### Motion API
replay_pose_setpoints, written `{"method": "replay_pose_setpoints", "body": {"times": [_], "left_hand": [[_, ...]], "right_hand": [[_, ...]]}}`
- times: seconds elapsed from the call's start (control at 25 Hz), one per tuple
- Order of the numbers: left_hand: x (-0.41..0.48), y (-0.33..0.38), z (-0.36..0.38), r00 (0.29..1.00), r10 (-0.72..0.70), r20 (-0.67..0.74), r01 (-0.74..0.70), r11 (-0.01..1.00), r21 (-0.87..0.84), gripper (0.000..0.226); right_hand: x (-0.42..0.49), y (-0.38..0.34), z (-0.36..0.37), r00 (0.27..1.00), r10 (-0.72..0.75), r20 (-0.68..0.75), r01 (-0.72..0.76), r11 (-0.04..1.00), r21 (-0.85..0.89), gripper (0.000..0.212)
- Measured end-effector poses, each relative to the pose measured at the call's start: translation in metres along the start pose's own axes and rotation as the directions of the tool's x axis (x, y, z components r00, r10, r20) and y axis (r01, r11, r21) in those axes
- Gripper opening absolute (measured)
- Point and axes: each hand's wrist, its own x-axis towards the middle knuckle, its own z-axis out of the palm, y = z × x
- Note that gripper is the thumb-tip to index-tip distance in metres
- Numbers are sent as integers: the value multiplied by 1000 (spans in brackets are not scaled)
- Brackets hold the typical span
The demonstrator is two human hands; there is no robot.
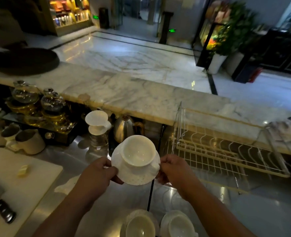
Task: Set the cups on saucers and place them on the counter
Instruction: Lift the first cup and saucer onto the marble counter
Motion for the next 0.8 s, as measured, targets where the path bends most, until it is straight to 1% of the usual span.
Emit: {"method": "replay_pose_setpoints", "body": {"times": [0.16,0.28,0.52,0.64,0.8], "left_hand": [[-11,44,7,990,50,129,-50,999,0,11],[-20,71,20,981,96,171,-96,995,-10,11],[-29,112,69,942,145,303,-157,988,16,15],[-27,126,103,926,152,344,-165,986,7,13],[-24,143,159,914,148,379,-155,988,-11,14]], "right_hand": [[-34,-19,-36,996,29,-83,-19,992,121,12],[-56,-28,-63,993,31,-118,-9,984,177,14],[-87,-24,-125,980,52,-194,-15,982,187,14],[-90,-14,-159,972,94,-214,-47,976,213,15],[-81,3,-213,970,112,-215,-65,975,213,15]]}}
